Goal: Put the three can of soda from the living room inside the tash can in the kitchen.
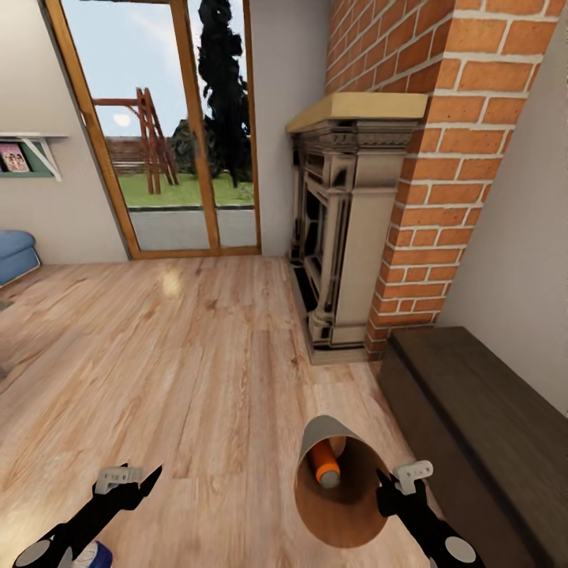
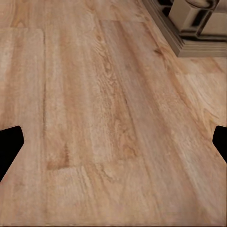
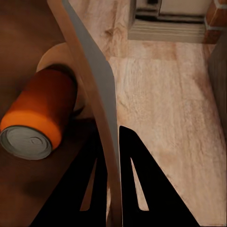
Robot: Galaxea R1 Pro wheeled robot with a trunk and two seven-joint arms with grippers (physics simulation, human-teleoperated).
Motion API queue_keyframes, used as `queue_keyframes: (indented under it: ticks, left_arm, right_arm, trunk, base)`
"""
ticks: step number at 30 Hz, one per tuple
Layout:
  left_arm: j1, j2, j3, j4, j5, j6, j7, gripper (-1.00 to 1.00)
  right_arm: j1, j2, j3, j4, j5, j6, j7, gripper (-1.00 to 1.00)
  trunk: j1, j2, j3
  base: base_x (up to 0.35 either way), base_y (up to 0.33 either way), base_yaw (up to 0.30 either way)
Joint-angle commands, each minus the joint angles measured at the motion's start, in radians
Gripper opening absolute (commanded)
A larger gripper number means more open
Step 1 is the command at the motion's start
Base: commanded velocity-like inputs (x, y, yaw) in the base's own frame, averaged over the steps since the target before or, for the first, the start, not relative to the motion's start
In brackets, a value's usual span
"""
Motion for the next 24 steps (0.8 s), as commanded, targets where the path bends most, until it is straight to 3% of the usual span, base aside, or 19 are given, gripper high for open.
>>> queue_keyframes:
  ticks: [1,8,20,22,24]
  left_arm:
    - [0.0,0.0,0.0,0.0,0.0,0.0,-0.001,1.0]
    - [0.0,0.0,0.0,0.015,0.0,0.0,0.001,1.0]
    - [0.0,0.001,0.008,0.057,0.008,0.007,0.013,1.0]
    - [0.0,0.003,0.009,0.067,0.01,0.01,0.057,1.0]
    - [0.0,0.002,0.01,0.071,0.015,0.01,0.162,1.0]
  right_arm:
    - [0.0,0.0,0.0,0.0,-0.008,0.001,0.008,-1.0]
    - [0.0,0.002,0.001,0.009,-0.008,-0.001,0.008,-1.0]
    - [0.0,0.003,-0.001,0.033,-0.008,-0.002,0.008,-1.0]
    - [0.0,0.003,-0.002,0.037,-0.008,-0.001,0.008,-1.0]
    - [-0.001,0.003,-0.001,0.045,-0.008,-0.001,0.008,-1.0]
  trunk:
    - [0.0,0.0,0.0]
    - [0.0,0.0,0.0]
    - [0.0,0.0,0.0]
    - [0.0,0.0,0.0]
    - [0.0,0.0,0.0]
  base:
    - [-0.255,0.209,0.0]
    - [-0.181,0.157,0.0]
    - [-0.017,0.053,0.0]
    - [-0.001,0.02,0.0]
    - [0.0,0.007,0.0]
